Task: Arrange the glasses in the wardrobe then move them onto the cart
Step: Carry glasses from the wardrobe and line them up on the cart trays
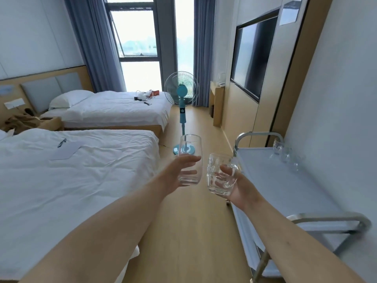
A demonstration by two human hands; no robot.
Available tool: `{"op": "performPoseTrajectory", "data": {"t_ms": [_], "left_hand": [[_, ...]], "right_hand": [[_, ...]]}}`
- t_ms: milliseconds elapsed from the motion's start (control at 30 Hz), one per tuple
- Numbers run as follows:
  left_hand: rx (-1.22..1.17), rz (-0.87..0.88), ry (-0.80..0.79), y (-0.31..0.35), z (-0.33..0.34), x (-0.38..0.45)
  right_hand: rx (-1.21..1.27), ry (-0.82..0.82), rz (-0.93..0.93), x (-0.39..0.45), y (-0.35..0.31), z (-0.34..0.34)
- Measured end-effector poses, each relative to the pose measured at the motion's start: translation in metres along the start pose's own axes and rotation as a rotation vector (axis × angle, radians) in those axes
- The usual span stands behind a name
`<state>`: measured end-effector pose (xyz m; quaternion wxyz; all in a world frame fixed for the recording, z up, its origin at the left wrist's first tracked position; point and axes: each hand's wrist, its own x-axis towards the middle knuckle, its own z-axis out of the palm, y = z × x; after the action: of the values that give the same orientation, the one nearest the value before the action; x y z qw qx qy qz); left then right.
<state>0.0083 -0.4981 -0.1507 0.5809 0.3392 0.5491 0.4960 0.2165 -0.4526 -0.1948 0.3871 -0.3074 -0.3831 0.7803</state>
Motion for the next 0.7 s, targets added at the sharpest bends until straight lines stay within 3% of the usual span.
{"op": "performPoseTrajectory", "data": {"t_ms": [267,700], "left_hand": [[0.033,-0.079,-0.096,-0.007,0.007,0.072],[0.037,-0.153,-0.159,-0.004,0.031,0.226]], "right_hand": [[0.045,0.105,-0.013,0.036,-0.001,-0.027],[-0.002,0.142,-0.073,0.147,-0.024,-0.110]]}}
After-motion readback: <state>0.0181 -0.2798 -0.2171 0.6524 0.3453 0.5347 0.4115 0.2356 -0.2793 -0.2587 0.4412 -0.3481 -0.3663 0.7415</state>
